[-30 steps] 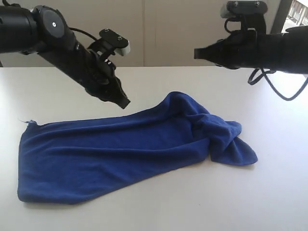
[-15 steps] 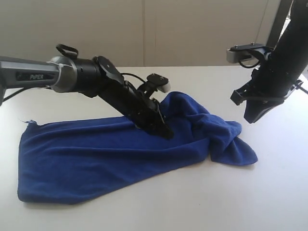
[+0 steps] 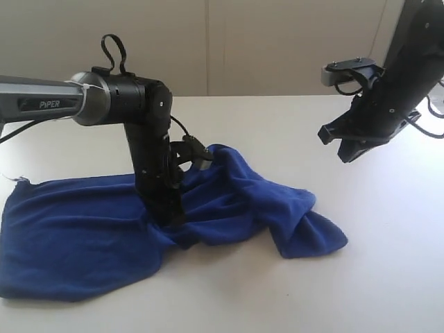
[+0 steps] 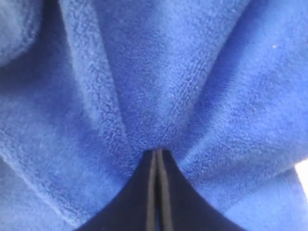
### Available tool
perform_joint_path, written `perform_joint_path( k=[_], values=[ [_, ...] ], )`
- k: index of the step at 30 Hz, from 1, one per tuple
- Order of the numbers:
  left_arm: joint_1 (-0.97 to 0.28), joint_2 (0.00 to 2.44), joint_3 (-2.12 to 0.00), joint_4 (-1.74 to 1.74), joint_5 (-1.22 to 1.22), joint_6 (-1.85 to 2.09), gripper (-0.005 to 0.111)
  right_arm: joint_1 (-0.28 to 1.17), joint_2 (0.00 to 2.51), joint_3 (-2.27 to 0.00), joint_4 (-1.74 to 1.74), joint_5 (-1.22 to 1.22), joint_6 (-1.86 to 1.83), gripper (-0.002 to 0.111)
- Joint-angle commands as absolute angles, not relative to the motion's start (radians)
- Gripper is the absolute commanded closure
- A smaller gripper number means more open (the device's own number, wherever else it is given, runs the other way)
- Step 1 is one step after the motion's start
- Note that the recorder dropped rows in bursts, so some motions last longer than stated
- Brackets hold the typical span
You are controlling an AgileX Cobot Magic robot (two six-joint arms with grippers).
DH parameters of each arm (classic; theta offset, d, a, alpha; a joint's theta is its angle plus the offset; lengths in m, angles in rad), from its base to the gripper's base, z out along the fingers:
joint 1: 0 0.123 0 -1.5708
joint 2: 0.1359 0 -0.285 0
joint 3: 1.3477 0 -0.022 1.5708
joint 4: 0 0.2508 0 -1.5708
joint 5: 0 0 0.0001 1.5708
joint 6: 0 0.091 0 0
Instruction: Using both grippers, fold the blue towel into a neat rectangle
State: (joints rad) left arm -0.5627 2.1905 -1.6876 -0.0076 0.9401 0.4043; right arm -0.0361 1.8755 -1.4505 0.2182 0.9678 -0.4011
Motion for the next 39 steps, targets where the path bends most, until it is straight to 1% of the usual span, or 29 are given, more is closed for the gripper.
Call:
perform_joint_path(
  k=[1,4,6,8,10,11,17,23,26,31,36,39],
  values=[
    [-0.558,2.180,-1.653,0.095,1.088,0.395,0.107,-0.041,1.934,-1.451,0.331,0.939,-0.460,0.106],
    [-0.558,2.154,-1.653,0.124,1.096,0.399,0.107,-0.041,1.997,-1.451,0.439,0.919,-0.551,0.095],
    [-0.558,2.148,-1.653,0.124,1.117,0.399,0.107,-0.041,2.038,-1.451,0.543,0.907,-0.625,0.083],
    [-0.558,2.146,-1.653,0.124,1.135,0.399,0.107,-0.041,2.075,-1.451,0.647,0.903,-0.696,0.067],
    [-0.558,2.146,-1.653,0.124,1.139,0.399,0.107,-0.038,2.104,-1.451,0.707,0.915,-0.736,0.059],
    [-0.558,2.146,-1.653,0.124,1.139,0.399,0.107,-0.033,2.118,-1.451,0.712,0.922,-0.738,0.057],
    [-0.558,2.146,-1.653,0.124,1.117,0.397,0.107,-0.011,2.161,-1.453,0.700,0.945,-0.738,0.060],
    [-0.558,2.146,-1.653,0.121,1.097,0.397,0.107,-0.007,2.179,-1.453,0.702,1.024,-0.738,0.066],
    [-0.558,2.146,-1.653,0.121,1.091,0.397,0.107,-0.007,2.179,-1.453,0.702,1.024,-0.738,0.073],
    [-0.558,2.146,-1.653,0.121,1.087,0.397,0.107,-0.007,2.179,-1.455,0.702,1.017,-0.740,0.093],
    [-0.558,2.146,-1.653,0.121,1.081,0.397,0.107,-0.009,2.173,-1.455,0.682,0.970,-0.740,0.108],
    [-0.558,2.146,-1.653,0.121,1.081,0.397,0.107,-0.011,2.157,-1.481,0.596,0.922,-0.706,0.108]
  ],
)
